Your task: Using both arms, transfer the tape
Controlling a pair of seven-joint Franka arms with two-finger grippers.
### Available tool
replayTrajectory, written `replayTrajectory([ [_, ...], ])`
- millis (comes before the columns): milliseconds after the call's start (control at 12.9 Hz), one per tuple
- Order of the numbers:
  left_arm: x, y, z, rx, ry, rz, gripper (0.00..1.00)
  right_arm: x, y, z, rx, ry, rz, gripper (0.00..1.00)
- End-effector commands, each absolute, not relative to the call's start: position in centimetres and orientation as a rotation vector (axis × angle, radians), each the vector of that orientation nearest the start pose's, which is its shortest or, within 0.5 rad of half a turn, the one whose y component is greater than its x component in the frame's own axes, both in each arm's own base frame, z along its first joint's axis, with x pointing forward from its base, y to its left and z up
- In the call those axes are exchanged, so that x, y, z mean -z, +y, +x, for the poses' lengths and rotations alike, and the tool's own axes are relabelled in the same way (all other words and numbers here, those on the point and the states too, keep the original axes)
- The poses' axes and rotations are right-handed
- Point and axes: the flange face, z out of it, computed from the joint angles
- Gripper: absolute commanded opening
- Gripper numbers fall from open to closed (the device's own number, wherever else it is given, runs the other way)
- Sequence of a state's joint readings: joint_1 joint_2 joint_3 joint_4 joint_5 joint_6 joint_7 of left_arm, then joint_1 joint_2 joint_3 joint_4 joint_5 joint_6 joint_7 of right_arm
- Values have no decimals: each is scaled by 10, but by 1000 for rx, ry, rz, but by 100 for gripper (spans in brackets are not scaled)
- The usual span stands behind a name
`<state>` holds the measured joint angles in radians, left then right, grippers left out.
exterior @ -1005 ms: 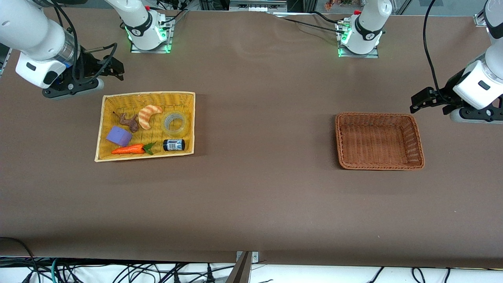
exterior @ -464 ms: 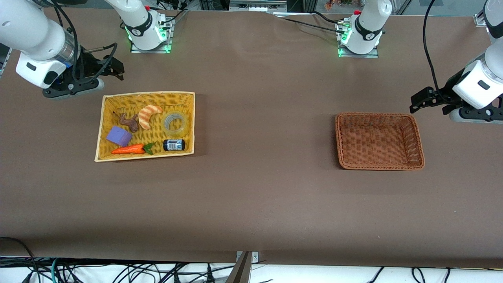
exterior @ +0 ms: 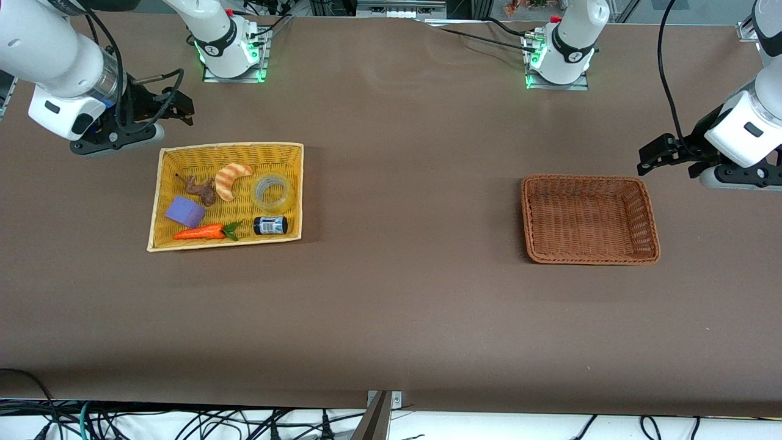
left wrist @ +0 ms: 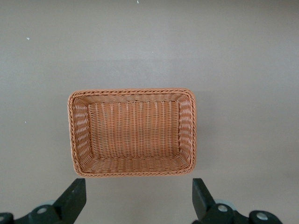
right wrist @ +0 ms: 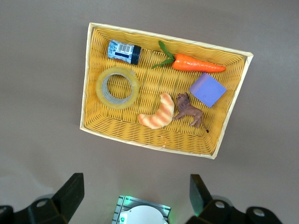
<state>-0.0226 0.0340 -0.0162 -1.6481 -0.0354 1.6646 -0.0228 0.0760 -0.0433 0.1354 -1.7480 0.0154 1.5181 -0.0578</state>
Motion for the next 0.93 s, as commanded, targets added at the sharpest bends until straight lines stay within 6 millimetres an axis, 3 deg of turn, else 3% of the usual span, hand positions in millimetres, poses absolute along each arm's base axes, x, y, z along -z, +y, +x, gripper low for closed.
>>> replayTrajectory([
  [0,-583,-26,566,-29,42,-3193,100,-562,110,512,-307,-447,-3108,100],
  [232,-584,-26,565,-36,42,-3193,100,-559,110,514,-312,-440,-3108,100],
  [309,-584,-25,565,-36,40,-3193,100,-539,112,520,-352,-435,-3104,100],
  [387,-584,-25,566,-38,40,-3193,100,-518,117,528,-333,-439,-3100,100],
  [541,-584,-26,566,-36,42,-3193,100,-453,132,540,-298,-463,-3091,100],
  [773,-583,-27,566,-39,44,-3193,100,-364,168,546,-223,-380,-3097,100],
  [851,-583,-26,566,-39,42,-3193,100,-340,169,548,-194,-381,-3102,100],
])
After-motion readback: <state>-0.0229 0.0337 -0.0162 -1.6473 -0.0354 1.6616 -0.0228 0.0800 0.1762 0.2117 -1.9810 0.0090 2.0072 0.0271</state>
